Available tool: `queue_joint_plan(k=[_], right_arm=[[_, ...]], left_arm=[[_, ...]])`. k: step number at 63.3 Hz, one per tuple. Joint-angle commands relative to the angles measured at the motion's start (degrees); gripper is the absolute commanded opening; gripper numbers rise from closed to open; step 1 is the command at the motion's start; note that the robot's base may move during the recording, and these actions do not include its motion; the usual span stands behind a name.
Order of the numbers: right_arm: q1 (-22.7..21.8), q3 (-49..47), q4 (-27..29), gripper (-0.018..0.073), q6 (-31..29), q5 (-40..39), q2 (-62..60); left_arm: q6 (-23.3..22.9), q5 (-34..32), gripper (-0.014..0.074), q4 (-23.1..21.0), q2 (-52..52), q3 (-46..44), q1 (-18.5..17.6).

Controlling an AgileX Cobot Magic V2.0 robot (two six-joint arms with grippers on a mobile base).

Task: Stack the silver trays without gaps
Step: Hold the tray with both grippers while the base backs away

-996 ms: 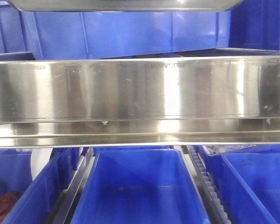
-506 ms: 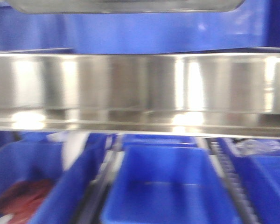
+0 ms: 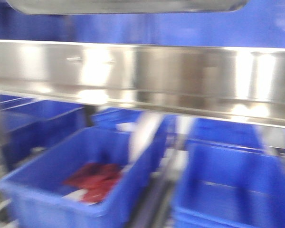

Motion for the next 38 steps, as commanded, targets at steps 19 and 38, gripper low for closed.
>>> queue_joint_plan(k=[19, 38], right_arm=[[0.4, -1.8, 1.5, 0.0057, -1.7, -1.7, -2.2], [0.4, -1.8, 1.5, 0.0057, -1.7, -1.7, -2.2]], left_arm=[[1.6, 2.5, -0.0041, -1.7, -1.8, -1.5, -1.1], [1.6, 2.5, -0.0041, -1.7, -1.8, -1.5, -1.1]])
